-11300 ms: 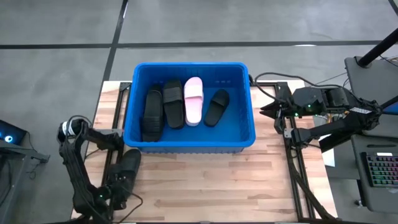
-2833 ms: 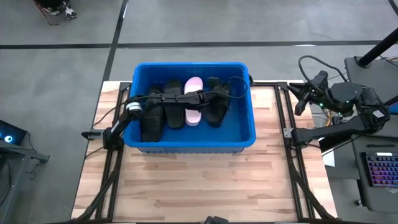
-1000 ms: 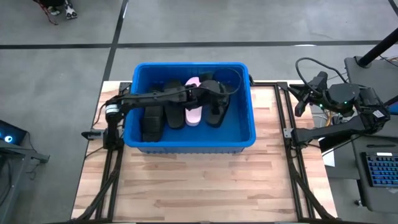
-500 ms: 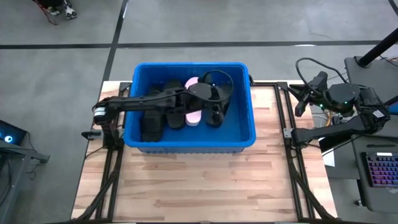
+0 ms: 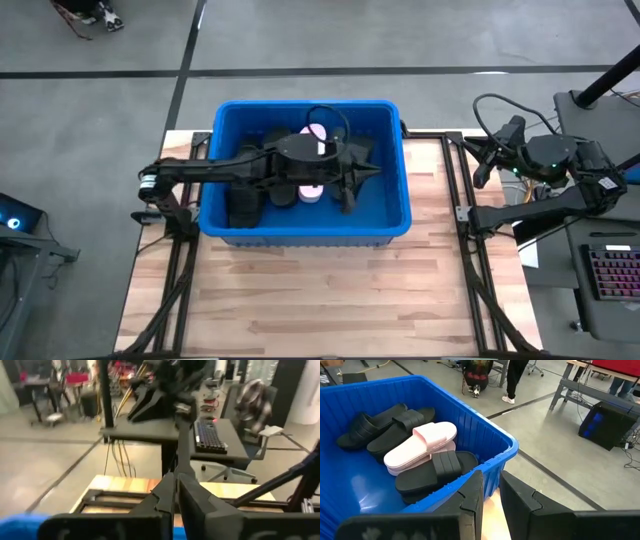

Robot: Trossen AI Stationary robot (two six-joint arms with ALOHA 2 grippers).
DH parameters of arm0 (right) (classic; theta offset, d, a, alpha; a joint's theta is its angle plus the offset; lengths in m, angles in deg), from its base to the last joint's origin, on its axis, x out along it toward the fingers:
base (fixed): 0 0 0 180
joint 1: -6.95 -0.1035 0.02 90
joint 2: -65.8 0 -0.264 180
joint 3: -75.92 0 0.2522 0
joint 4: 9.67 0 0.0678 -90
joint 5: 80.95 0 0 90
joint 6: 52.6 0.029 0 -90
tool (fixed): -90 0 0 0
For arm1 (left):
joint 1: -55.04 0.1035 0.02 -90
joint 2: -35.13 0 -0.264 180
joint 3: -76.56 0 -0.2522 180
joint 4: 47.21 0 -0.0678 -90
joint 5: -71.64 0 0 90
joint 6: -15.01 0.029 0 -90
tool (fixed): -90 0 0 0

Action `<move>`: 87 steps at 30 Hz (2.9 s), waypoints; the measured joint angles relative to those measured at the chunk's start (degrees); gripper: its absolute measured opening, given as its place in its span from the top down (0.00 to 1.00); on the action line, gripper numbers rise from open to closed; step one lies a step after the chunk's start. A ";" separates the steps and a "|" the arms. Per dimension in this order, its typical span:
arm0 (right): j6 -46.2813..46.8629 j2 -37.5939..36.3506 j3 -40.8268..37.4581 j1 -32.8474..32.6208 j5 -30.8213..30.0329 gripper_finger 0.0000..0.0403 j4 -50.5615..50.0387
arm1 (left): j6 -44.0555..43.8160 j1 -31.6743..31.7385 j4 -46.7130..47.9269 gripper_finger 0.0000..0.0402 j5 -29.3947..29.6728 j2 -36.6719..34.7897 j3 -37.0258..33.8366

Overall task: Pick and place slides into bin
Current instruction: Return to Home Position

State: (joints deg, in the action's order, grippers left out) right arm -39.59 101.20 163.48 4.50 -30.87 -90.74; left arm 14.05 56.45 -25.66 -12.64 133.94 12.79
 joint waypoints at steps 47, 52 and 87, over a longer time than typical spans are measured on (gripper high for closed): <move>15.36 16.70 -0.39 -0.02 4.92 0.87 15.70 | -1.29 -9.29 -11.83 1.00 6.62 -85.64 -82.16; 13.23 20.34 -0.34 -0.04 7.91 0.87 20.75 | -3.37 -9.29 -13.22 1.00 6.77 -96.04 -90.38; -4.51 22.41 -19.27 -0.03 30.10 0.87 86.75 | -1.16 -9.29 -34.30 1.00 9.83 -95.49 -102.09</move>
State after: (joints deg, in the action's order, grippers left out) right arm -44.10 123.61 144.21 4.47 -0.77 -3.99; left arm 12.88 47.16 -59.96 -2.81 38.45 -89.30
